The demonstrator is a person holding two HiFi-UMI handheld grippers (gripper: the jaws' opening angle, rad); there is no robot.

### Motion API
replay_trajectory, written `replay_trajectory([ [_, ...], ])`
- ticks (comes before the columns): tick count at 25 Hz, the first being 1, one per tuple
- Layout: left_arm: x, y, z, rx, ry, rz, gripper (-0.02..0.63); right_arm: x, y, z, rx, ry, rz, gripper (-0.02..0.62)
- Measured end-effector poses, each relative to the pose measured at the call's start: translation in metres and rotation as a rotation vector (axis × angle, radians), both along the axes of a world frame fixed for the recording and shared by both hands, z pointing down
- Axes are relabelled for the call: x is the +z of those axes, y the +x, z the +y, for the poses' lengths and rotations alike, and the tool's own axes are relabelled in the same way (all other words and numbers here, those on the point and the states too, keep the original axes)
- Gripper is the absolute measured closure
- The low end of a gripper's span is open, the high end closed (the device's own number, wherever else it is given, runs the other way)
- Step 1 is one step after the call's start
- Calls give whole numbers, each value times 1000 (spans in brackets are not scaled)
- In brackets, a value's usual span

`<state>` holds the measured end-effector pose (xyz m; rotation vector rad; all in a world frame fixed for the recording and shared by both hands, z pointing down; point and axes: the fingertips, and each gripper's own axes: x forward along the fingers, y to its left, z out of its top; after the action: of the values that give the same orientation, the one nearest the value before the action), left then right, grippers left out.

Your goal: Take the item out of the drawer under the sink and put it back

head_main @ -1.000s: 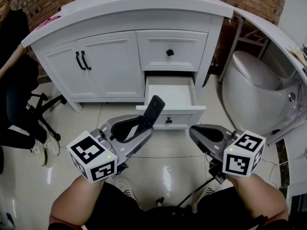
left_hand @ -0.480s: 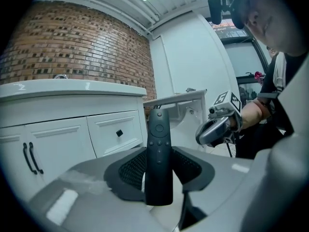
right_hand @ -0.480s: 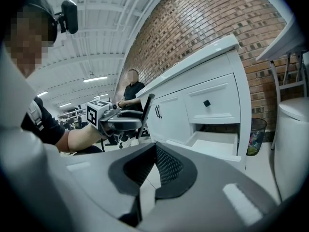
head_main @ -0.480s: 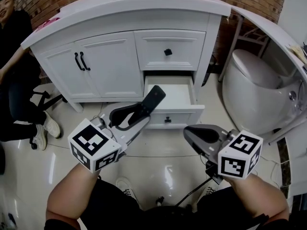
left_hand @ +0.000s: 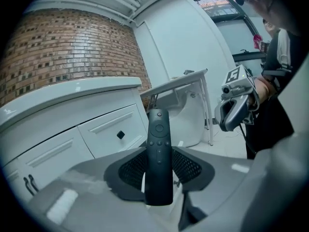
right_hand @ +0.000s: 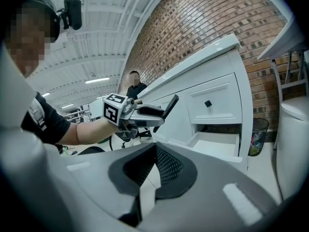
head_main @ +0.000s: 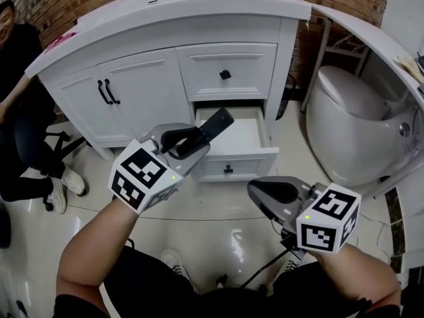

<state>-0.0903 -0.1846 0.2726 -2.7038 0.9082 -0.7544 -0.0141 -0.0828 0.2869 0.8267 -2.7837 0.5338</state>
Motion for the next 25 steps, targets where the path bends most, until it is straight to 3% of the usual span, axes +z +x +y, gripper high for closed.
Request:
replay_trajectory([
  [9, 20, 11, -48, -8, 39, -133, 439, 7, 9, -10, 7, -38, -17, 592],
  [19, 82, 39, -103, 38, -20, -268, 439, 16, 4, -15, -35, -69, -9, 592],
  [25, 128, 59, -130, 99, -58, -405, 439, 20, 12, -29, -14, -79, -8, 592],
])
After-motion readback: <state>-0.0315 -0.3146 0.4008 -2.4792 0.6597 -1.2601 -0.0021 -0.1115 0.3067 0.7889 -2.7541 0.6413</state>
